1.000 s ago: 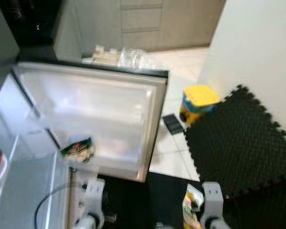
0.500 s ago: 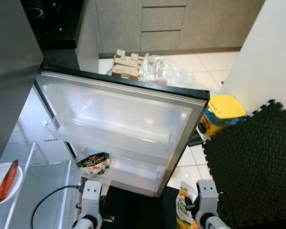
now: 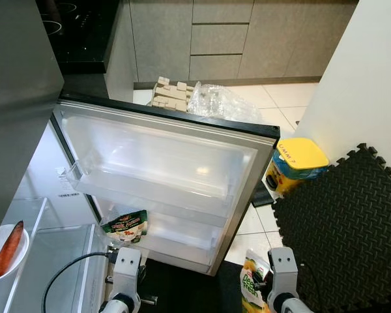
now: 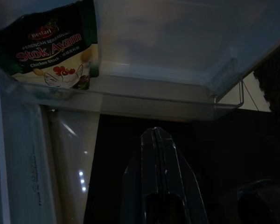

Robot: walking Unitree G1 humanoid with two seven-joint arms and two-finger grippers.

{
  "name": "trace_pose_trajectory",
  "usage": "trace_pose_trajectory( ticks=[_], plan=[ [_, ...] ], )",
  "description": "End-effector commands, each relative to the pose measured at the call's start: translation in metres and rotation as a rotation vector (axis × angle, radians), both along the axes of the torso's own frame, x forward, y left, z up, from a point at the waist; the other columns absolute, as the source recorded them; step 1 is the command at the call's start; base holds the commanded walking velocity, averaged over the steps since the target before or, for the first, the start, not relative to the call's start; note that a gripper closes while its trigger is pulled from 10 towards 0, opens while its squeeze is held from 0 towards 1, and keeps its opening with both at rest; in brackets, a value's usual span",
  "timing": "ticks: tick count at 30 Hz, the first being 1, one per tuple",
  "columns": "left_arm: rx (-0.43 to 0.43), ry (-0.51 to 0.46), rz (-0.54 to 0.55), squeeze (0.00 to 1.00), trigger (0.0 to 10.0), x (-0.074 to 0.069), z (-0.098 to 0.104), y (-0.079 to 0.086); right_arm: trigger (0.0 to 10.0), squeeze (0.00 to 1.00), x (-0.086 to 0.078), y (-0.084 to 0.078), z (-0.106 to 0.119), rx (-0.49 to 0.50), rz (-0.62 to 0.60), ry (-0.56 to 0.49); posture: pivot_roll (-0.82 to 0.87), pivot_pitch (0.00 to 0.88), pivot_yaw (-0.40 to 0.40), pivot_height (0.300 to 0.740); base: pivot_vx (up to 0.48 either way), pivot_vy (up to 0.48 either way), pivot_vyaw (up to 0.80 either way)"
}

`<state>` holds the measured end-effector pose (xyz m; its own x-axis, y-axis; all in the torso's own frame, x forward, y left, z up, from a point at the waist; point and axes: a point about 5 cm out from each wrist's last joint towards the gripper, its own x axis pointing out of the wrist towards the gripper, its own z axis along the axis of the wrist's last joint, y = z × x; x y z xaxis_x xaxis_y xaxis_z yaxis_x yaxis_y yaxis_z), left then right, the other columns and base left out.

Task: Restocking fridge

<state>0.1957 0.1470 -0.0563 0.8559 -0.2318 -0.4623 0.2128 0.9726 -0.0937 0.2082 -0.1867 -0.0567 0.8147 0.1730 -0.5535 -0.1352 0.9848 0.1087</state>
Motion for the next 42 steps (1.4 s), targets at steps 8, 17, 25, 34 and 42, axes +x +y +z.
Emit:
trace_pose_trajectory(
  ticks=[8,17,25,34,42],
  plan=[
    [0.006,0.011,0.009,0.0,10.0,-0.005,-0.002,0.0,10.0,0.0,0.022,0.023,0.017,0.186,0.163,-0.094,-0.13,0.094,-0.034,0.74,0.0,0.0,0.0],
    [0.015,0.03,0.017,0.0,10.0,-0.008,-0.005,0.009,10.0,0.0,0.037,0.055,0.034,0.292,0.391,-0.169,-0.12,0.105,-0.04,0.74,0.0,0.0,0.0],
    [0.028,-0.004,-0.033,0.0,10.0,-0.008,-0.002,0.01,10.0,0.0,0.047,0.079,0.051,0.313,0.581,-0.246,-0.12,0.119,-0.045,0.74,0.0,0.0,0.0],
    [0.049,-0.02,-0.052,0.0,10.0,-0.011,-0.001,0.018,10.0,0.0,0.065,0.101,0.069,0.266,0.652,-0.326,-0.1,0.129,-0.052,0.74,0.0,0.0,0.0],
    [0.045,-0.014,-0.056,0.0,10.0,-0.014,-0.003,0.014,10.0,0.0,0.068,0.106,0.07,0.207,0.64,-0.327,-0.1,0.134,-0.052,0.74,0.0,0.0,0.0]
  ],
)
